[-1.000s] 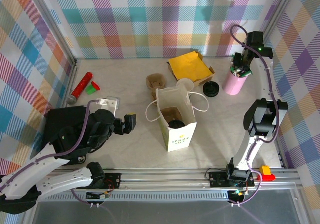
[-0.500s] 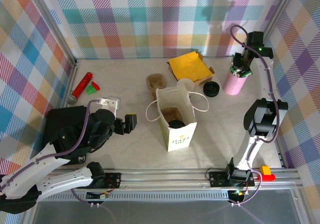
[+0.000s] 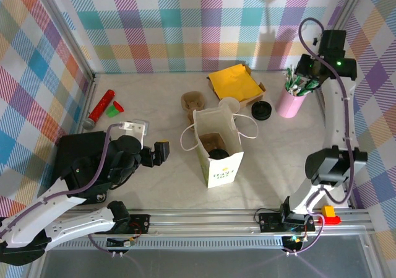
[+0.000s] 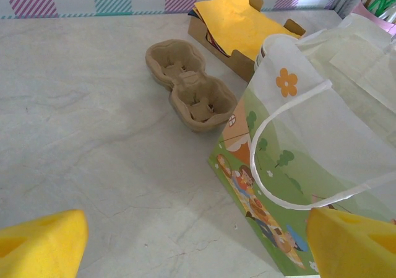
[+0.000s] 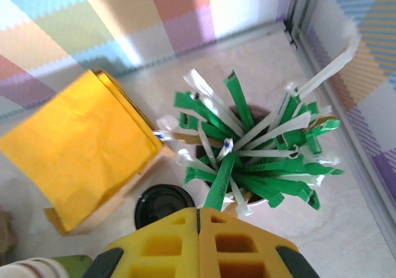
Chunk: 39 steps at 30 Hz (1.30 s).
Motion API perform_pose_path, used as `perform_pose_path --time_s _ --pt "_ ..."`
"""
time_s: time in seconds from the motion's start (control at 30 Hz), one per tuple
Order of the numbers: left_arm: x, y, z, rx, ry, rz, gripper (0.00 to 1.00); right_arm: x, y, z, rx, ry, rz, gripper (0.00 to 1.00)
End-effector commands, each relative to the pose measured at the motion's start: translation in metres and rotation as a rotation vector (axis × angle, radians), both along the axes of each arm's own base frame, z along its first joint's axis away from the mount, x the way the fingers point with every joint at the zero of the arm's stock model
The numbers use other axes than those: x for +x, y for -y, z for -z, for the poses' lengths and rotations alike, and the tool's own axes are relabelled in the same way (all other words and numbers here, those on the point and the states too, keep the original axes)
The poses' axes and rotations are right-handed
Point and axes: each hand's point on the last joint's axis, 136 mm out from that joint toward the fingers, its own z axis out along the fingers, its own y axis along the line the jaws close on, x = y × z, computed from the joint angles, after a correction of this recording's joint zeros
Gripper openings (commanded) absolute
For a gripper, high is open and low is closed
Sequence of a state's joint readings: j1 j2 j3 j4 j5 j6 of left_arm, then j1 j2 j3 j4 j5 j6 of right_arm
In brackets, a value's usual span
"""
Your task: Pack the takeout coffee
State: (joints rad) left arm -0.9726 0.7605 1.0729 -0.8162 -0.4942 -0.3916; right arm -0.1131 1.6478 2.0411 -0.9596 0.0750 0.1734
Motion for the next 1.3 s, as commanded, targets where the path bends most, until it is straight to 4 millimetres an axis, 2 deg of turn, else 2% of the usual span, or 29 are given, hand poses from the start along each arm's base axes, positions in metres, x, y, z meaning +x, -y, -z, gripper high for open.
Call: perform_pose_path --time_s 0.0,0.2,0.33,0.63,0.9,1.03,1.27 --pt "-0.003 -0.004 -0.018 -0.052 0.028 0.001 0.91 -0.027 -0.012 -0.037 0.042 0.073 -0.026 0.07" --pt "-0.006 -0.006 -0.017 -0.069 0.027 0.002 0.9 -0.068 -0.029 -0.075 0.121 0.162 -0.057 0.08" --pt "-0.007 -0.011 -0.017 -0.063 0.028 -0.004 0.9 -0.095 -0.048 -0.095 0.212 0.205 -0.107 0.08" --pt "-0.008 -0.021 -0.007 -0.041 0.028 -0.04 0.9 -0.141 -0.12 -0.124 0.538 0.212 -0.385 0.09" --pt "-0.008 -0.026 -0.005 -0.044 0.026 -0.057 0.9 -0.181 -0.168 -0.148 0.653 0.216 -0.566 0.06" --pt "-0.008 -0.024 -0.007 -0.046 0.027 -0.056 0.9 -0.196 -0.188 -0.147 0.673 0.186 -0.637 0.07" --pt "-0.006 -0.018 -0.004 -0.053 0.019 -0.045 0.89 -0.209 -0.211 -0.105 0.659 0.059 -0.658 0.06"
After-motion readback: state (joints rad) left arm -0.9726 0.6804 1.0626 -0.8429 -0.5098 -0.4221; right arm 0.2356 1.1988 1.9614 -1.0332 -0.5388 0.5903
